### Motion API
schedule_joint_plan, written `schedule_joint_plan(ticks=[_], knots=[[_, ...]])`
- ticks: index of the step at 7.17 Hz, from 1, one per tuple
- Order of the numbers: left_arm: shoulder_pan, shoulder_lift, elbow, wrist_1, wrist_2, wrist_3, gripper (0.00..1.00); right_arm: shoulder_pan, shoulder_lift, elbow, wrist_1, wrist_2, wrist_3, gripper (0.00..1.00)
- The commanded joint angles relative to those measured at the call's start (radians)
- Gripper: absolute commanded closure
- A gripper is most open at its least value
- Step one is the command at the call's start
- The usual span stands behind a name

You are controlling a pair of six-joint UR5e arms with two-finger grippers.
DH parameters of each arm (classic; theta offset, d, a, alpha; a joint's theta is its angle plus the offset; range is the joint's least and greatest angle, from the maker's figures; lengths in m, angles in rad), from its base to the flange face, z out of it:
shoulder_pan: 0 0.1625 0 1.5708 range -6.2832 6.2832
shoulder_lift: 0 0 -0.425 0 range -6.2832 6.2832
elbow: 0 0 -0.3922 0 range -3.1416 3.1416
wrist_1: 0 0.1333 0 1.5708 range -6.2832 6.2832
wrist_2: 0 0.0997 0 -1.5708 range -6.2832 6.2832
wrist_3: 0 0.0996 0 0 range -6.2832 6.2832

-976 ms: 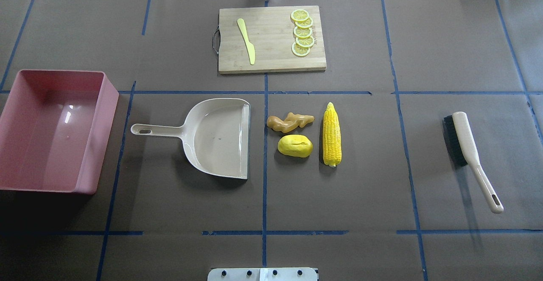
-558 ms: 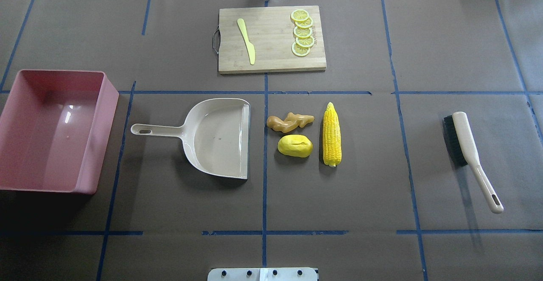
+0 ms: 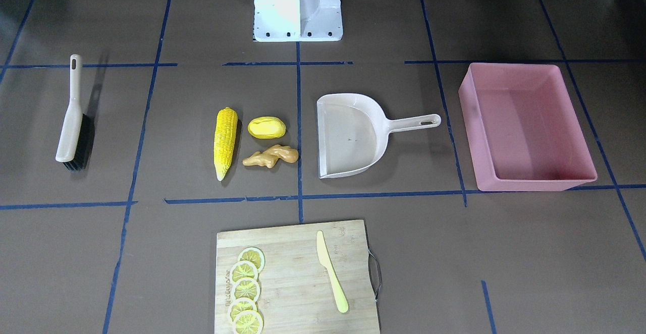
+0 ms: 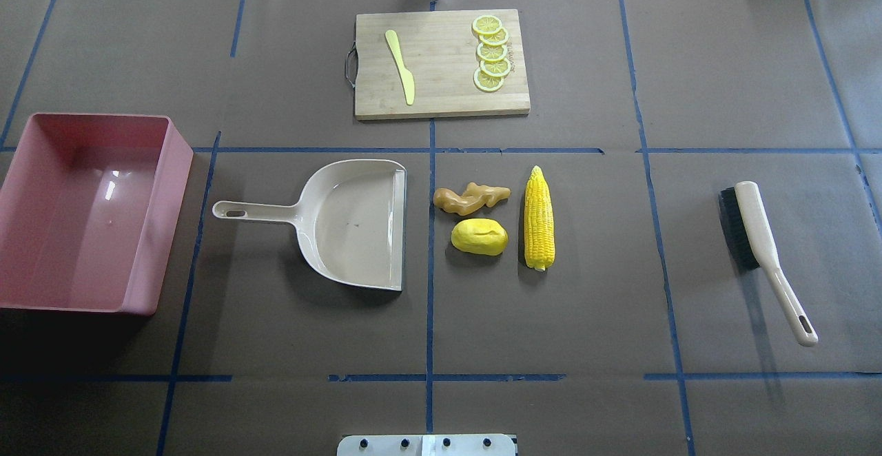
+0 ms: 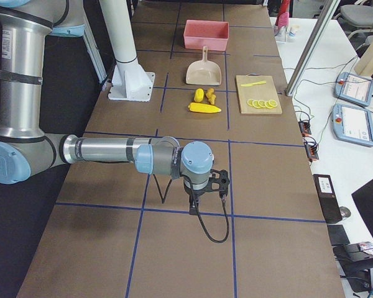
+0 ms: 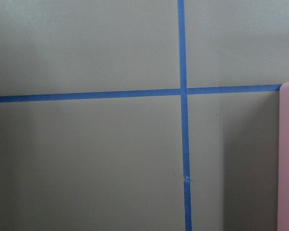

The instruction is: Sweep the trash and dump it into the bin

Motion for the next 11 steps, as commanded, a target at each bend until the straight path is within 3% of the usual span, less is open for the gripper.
schedule_joint_plan(ticks=[1,6,7,11], knots=[[0.001,-0.002,-0.037,-0.001,-0.002,0.000,0.00,-0.002,0.019,-0.005,-0.001,-0.001,-0.001,0.00],[0.083,-0.030,-0.164,0.003,0.002,0.000,0.00,-0.005,0.065,0.016,-0.004,0.035,0.007,0.00],[0.116,-0.030,-0.187,0.003,0.005,-0.003,0.00,-0.006,0.059,0.017,0.001,0.070,0.104,0.00],[0.193,-0.067,-0.229,0.001,0.008,-0.005,0.00,-0.246,0.015,0.232,0.076,-0.004,0.466,0.00]])
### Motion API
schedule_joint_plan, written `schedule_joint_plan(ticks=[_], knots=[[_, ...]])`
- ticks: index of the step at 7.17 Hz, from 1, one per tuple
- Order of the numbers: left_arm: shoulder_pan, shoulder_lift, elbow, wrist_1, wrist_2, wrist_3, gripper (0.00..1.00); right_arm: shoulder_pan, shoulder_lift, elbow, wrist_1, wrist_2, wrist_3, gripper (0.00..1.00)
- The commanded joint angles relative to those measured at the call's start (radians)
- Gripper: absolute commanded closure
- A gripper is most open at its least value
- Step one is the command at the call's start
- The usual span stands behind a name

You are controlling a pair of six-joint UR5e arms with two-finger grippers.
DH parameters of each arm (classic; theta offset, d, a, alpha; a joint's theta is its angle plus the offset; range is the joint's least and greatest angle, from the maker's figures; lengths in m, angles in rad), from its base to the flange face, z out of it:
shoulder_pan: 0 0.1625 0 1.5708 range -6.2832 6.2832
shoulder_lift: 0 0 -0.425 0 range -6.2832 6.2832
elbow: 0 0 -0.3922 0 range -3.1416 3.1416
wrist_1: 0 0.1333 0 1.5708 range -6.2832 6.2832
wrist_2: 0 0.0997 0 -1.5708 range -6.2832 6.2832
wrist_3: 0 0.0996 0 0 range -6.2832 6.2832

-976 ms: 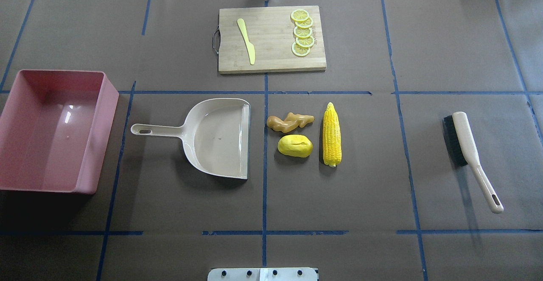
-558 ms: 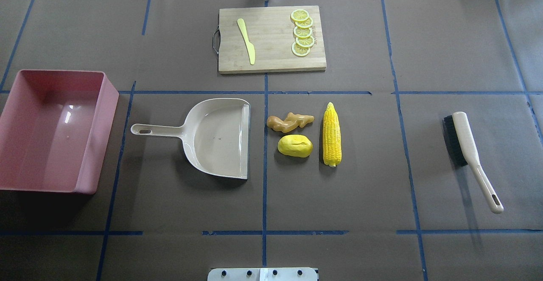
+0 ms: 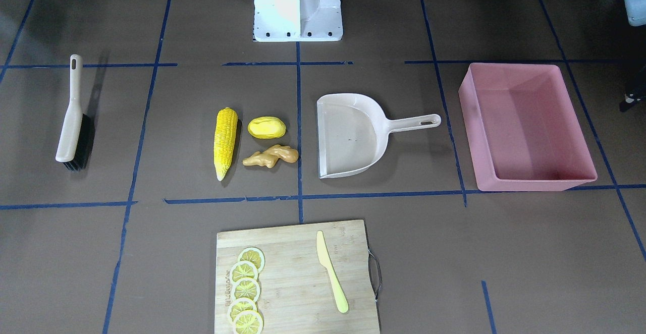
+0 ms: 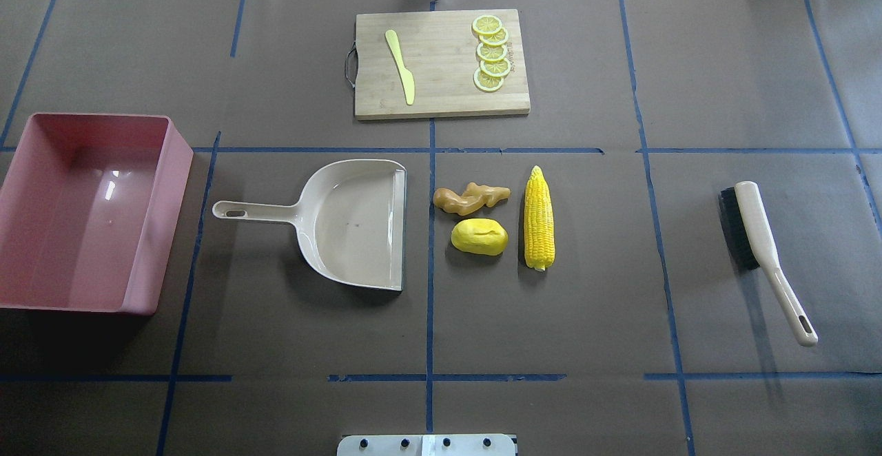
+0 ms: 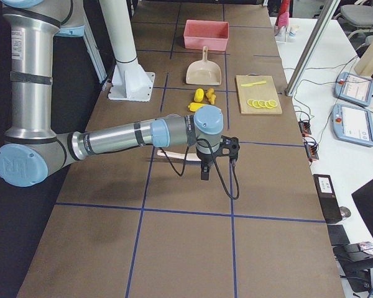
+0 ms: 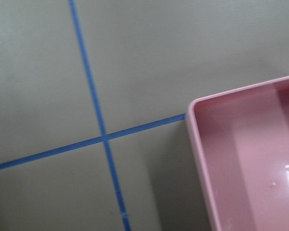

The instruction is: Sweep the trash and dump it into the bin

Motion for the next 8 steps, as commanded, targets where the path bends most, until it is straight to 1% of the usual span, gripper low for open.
schedule_joint_plan(ticks=[1,2,3,4,5,6,8], knots=[[0.010,-0.023,-0.016,0.000,0.000,0.003,0.00,-0.143,-0.090,0.095,0.158,-0.089,0.194,0.00],[0.018,-0.053,-0.016,0.000,0.000,-0.002,0.00,-0.216,-0.154,0.095,0.342,-0.100,0.336,0.00],[0.033,-0.058,-0.016,0.001,0.001,-0.003,0.00,-0.304,-0.172,0.094,0.450,-0.121,0.478,0.00],[0.050,-0.060,-0.016,0.001,0.003,0.000,0.00,-0.381,-0.178,0.095,0.463,-0.172,0.540,0.00],[0.059,-0.060,-0.016,0.001,0.003,0.000,0.00,-0.459,-0.181,0.092,0.513,-0.218,0.634,0.00],[0.063,-0.058,-0.016,0.001,0.003,0.000,0.00,-0.540,-0.195,0.091,0.573,-0.285,0.708,0.00],[0.073,-0.060,-0.013,0.001,0.003,0.000,0.00,-0.622,-0.201,0.055,0.592,-0.321,0.750,0.00]])
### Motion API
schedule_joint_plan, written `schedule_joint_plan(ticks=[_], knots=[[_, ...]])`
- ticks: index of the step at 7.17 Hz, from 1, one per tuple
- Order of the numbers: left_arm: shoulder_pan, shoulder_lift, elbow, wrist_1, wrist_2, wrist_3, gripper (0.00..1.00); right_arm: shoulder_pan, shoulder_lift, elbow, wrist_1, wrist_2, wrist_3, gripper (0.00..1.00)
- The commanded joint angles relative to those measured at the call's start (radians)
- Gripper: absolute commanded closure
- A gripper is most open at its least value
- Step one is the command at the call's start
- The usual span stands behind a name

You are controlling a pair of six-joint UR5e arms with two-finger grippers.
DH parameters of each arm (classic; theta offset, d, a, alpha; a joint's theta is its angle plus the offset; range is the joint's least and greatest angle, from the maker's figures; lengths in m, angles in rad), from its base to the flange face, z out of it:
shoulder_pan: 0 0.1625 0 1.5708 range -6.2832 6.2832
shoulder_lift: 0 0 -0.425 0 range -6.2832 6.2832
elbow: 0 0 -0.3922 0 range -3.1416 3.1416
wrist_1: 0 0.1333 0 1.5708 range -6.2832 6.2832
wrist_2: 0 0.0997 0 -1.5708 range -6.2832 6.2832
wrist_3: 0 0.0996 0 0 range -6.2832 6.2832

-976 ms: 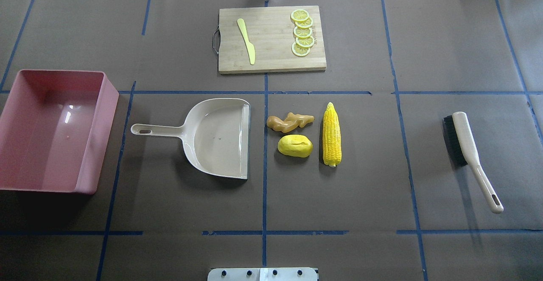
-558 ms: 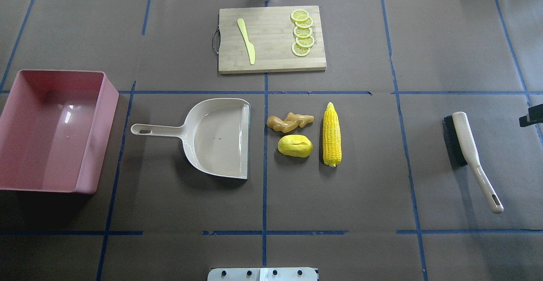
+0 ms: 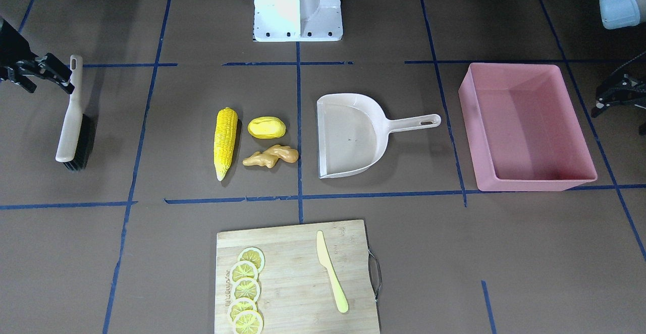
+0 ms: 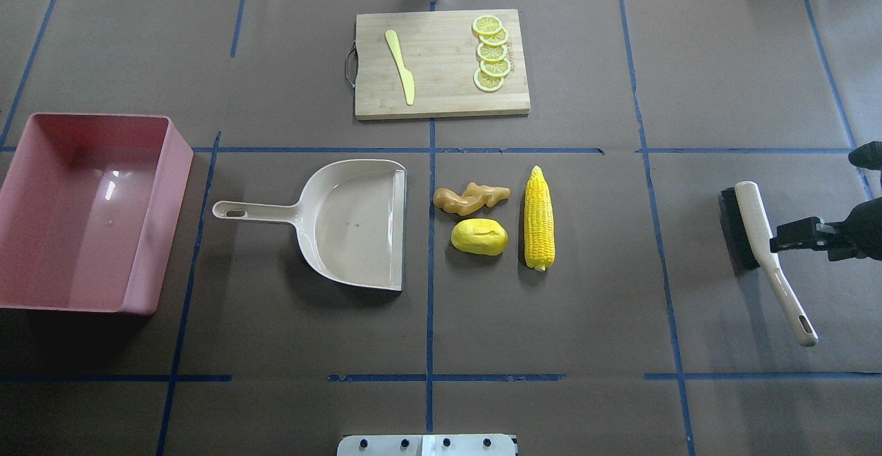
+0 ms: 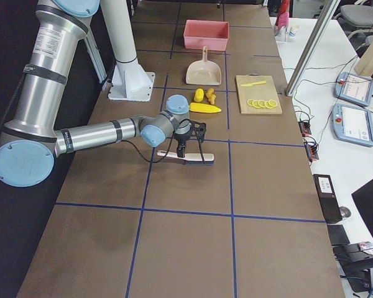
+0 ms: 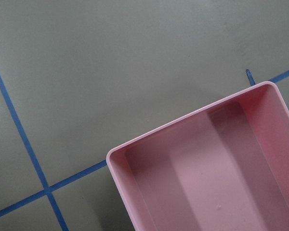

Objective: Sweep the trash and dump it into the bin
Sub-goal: 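Lower the right gripper onto the white brush handle and grasp it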

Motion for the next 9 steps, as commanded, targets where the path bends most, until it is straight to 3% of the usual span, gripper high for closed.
schedule_joint_plan(ticks=[1,4,7,8,9], knots=[[0.008,0.001,0.001,0.000,0.002,0.000,0.00,-0.093,-0.004,-0.047,0.017,-0.031,0.029,0.00],[0.008,0.001,0.001,0.000,0.002,0.002,0.00,-0.130,-0.002,-0.054,0.016,-0.031,0.029,0.02],[0.008,0.001,0.007,0.000,0.002,0.003,0.00,-0.138,-0.001,-0.088,0.016,-0.028,0.028,0.23],[0.008,0.001,0.007,0.000,0.002,0.005,0.00,-0.138,0.001,-0.088,0.016,-0.025,0.028,0.39],[0.008,0.003,0.007,0.000,0.002,0.008,0.00,-0.138,-0.001,-0.085,0.016,-0.024,0.027,0.72]])
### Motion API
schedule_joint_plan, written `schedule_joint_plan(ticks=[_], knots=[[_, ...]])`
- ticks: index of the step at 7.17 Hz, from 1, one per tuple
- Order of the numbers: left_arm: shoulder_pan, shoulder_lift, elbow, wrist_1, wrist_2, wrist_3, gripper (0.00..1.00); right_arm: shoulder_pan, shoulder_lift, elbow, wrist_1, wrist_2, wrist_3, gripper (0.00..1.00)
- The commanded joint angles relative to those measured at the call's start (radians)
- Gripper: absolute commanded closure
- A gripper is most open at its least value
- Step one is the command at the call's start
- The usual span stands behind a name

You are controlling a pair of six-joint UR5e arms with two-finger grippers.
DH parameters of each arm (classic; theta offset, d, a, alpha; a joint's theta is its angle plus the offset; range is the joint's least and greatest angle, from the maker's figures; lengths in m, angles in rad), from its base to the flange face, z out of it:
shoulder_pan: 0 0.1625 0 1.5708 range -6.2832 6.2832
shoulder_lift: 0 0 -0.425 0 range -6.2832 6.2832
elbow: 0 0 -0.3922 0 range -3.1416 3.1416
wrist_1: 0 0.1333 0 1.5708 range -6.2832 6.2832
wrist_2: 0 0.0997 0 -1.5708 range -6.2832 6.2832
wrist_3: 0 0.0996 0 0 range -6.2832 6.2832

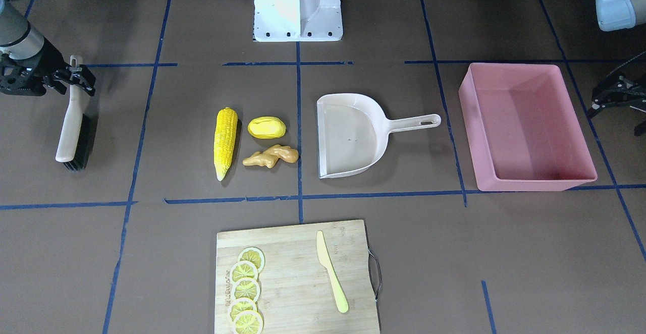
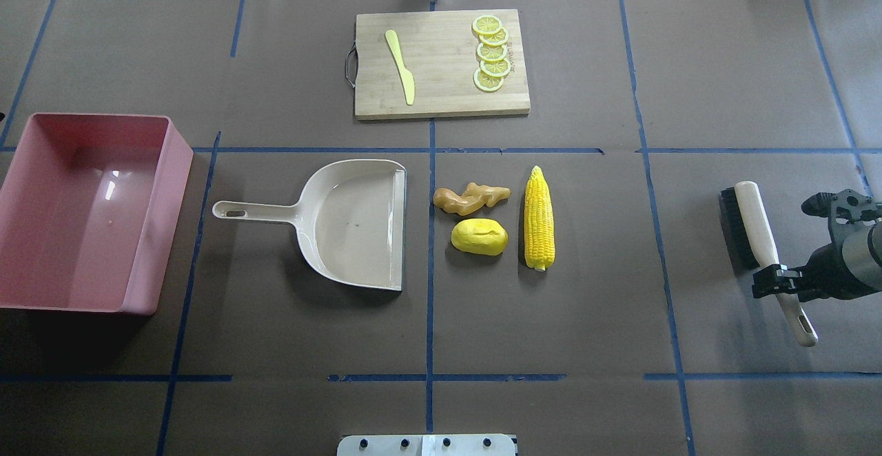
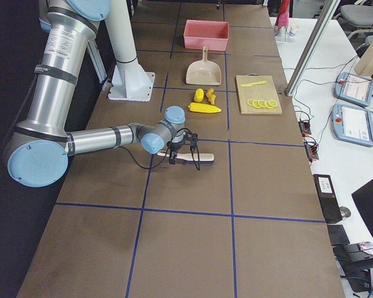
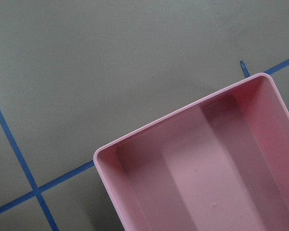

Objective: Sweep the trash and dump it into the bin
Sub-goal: 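Lower the right gripper onto the white brush handle and grasp it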

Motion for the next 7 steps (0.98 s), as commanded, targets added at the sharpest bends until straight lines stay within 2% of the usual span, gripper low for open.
schedule_joint_plan(ticks=[1,2,4,6,7], knots=[[0.000,0.001,0.001,0.000,0.000,0.003,0.00,-0.001,0.000,0.003,0.000,0.004,-0.003,0.93],[0.000,0.001,-0.001,0.000,0.000,0.003,0.00,0.001,-0.002,0.005,0.000,0.013,-0.003,0.99],[0.006,-0.014,-0.010,0.000,0.000,-0.003,0.00,0.005,-0.008,0.025,-0.002,0.013,-0.001,1.00],[0.064,-0.037,-0.062,0.001,0.011,0.003,0.00,0.019,-0.036,0.120,-0.026,0.018,0.000,1.00],[0.098,-0.048,-0.120,0.008,0.015,0.009,0.00,0.043,-0.028,0.176,-0.100,0.037,0.000,1.00]])
